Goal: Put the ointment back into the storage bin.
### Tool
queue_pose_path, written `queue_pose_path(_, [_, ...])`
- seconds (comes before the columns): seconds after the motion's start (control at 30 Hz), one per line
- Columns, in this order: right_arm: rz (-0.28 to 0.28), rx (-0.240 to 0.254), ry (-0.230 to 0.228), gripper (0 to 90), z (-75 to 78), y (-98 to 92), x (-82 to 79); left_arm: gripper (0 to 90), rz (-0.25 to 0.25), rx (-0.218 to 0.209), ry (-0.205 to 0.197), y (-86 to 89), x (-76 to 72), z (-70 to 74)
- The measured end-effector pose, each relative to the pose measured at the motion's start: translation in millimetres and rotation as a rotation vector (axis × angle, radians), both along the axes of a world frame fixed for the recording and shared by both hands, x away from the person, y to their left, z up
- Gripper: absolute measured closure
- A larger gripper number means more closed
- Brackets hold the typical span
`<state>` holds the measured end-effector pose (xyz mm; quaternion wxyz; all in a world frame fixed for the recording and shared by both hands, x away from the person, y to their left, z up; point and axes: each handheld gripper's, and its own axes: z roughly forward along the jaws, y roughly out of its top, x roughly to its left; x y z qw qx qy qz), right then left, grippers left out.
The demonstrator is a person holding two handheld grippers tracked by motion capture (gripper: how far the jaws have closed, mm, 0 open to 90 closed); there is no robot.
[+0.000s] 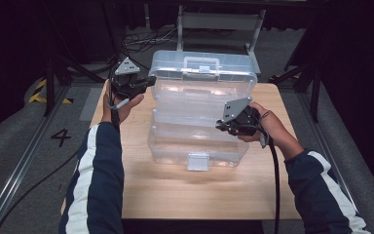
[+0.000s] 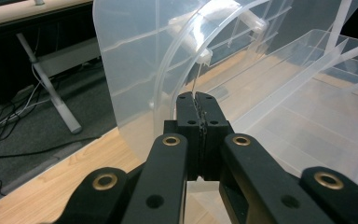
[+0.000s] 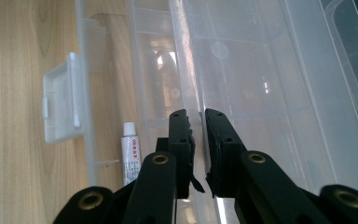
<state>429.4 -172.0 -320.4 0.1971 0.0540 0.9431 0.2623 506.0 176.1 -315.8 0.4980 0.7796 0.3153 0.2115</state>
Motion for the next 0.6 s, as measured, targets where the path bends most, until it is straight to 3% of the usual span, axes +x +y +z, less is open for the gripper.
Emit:
queue_pose_path(0.37, [-0.006, -0.009, -0.014, 80.8, -2.5, -3.0, -4.9, 88.9, -0.017, -0.005, -0.004, 1.8, -5.0, 0.3])
queue_pose_path(0.6, [-0.002, -0.008, -0.018, 79.9, -5.0, -4.7, -9.0, 89.2, -0.02, 0.013, -0.017, 2.1, -10.2, -0.9])
